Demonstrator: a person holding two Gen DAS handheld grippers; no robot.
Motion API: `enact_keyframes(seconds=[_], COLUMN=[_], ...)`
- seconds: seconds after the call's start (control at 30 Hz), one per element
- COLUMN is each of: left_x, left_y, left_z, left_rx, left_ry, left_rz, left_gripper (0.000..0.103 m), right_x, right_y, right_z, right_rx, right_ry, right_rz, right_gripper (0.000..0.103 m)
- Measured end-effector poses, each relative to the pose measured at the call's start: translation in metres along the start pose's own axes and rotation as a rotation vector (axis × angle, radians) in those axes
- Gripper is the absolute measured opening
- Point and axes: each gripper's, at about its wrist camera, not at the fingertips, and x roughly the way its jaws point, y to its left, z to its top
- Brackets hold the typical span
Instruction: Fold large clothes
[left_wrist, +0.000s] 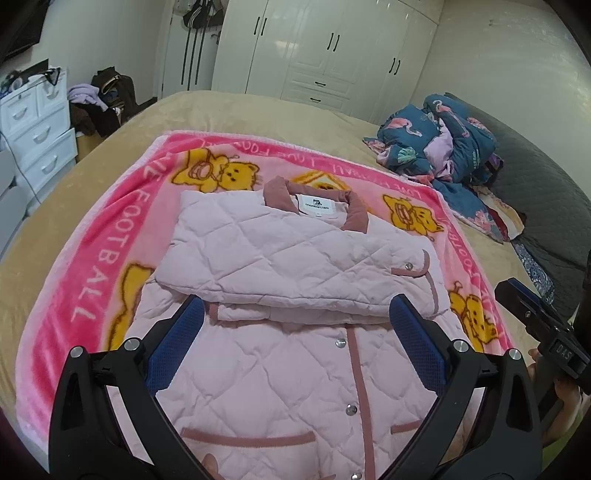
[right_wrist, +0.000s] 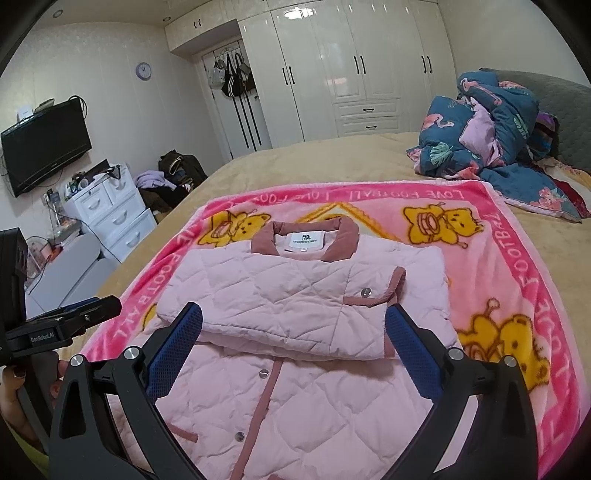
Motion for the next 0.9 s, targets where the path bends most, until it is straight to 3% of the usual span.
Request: enact_keyframes(seconds=[0.9], left_x=[-0.039], left_y=[0.004], left_z=[-0.04], left_rx=[0.025], left_ry=[-0.023], left_rz=[0.013], left_gripper=[0.094], right_x=[-0.047], right_y=[-0.002], right_z=[-0.036], right_rx=[-0.001], right_ry=[-0.026], right_rz=[-0.003], right_gripper=[0.099])
